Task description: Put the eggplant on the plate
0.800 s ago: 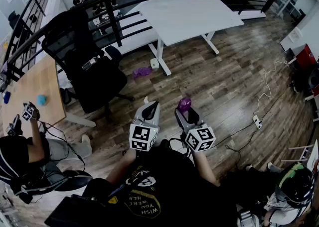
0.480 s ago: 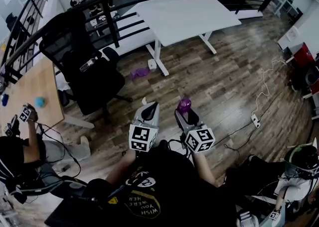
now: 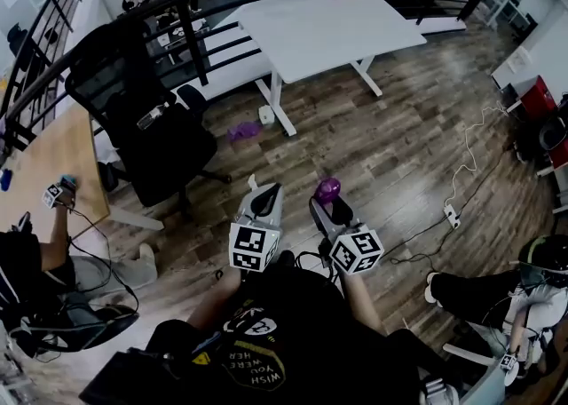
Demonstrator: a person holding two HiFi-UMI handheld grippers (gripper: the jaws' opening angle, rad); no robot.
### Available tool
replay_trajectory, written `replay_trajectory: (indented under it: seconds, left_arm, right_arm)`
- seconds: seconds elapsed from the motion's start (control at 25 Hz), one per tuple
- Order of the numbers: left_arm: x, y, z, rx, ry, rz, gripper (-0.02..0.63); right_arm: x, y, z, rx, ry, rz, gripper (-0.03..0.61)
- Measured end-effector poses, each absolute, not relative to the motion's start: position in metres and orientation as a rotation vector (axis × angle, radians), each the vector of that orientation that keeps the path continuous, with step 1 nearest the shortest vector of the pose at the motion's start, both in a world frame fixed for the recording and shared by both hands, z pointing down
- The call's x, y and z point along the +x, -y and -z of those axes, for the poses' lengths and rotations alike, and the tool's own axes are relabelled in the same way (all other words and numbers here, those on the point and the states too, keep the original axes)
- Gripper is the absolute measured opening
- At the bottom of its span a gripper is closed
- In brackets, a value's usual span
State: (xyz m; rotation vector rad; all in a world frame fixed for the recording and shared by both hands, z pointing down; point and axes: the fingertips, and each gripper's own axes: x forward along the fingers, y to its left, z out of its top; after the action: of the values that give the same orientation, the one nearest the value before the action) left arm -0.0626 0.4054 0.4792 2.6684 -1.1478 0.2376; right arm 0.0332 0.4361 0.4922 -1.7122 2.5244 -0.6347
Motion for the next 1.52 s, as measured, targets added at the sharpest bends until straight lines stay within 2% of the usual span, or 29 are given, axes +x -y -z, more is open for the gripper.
replay_trajectory:
  seconds: [0.64, 0.92, 1.24, 1.52]
  left_arm:
    - [-0.002, -0.371, -0.511, 2.634, 1.140, -0.299, 0.005]
    - [-0.003, -0.252, -0.517, 2.583, 1.178, -0.280, 0.005]
    - [-0.002, -0.117, -0.499, 2.637, 1.122, -0.221, 0.005]
    - [0.016, -0.030, -0.509, 2.629, 1.135, -0.244, 0.005]
  right_arm:
    - [0.072, -0.398, -0.529, -1.611, -2.580, 0.790, 0.221]
    - [0.078, -0.282, -0.538, -1.592, -2.630, 0.822, 0.221]
    - [0.062, -0.139, -0.507, -1.561, -2.707, 0.668, 0.221]
    - [0.079, -0.063, -0.534, -1.576, -2.703, 0.769, 0.221]
